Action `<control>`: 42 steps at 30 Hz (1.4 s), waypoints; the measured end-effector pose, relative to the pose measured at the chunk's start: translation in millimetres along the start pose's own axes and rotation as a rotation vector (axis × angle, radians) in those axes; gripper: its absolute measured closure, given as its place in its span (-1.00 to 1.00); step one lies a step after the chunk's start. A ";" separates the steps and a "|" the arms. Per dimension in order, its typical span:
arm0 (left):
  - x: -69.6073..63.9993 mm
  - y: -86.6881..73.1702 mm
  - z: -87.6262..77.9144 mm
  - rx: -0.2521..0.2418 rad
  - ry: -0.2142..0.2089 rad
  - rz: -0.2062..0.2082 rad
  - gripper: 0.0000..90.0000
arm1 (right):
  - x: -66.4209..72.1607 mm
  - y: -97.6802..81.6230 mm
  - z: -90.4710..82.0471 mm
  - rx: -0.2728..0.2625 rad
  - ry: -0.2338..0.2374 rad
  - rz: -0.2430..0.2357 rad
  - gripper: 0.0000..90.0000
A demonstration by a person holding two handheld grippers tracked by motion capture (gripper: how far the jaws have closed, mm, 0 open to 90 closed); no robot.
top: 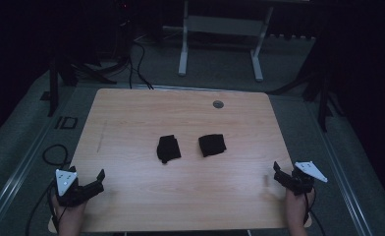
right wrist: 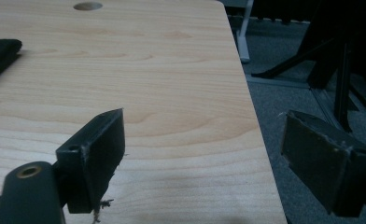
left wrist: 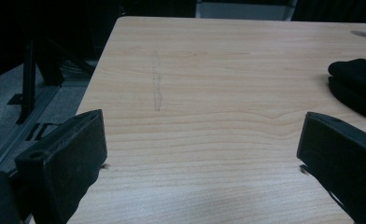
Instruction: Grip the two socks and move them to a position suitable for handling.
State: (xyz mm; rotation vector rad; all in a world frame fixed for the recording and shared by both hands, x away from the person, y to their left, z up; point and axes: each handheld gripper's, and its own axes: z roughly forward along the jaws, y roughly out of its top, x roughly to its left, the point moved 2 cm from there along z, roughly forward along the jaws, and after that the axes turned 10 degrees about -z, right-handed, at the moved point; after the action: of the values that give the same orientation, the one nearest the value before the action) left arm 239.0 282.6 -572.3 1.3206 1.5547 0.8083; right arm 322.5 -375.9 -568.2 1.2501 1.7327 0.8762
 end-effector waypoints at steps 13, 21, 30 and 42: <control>0.5 0.7 1.3 -0.004 -0.001 0.001 -0.96 | 3.5 2.8 1.7 0.044 0.038 -0.015 -0.69; -6.2 2.1 0.2 -0.041 -0.058 0.000 -0.96 | 23.0 13.6 10.2 0.129 0.219 -0.039 -0.70; -14.9 3.8 -2.9 0.020 -0.150 -0.032 -0.96 | 72.4 45.1 22.1 0.111 0.417 -0.103 -0.71; -21.2 2.5 -2.4 0.045 -0.142 0.017 -0.96 | 122.6 88.4 51.8 0.082 0.507 -0.171 -0.68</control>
State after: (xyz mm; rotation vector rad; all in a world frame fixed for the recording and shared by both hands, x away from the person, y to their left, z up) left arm 237.9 262.7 -564.5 1.3953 1.4589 0.6778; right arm 381.8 -230.5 -538.9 0.9613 2.2549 1.0925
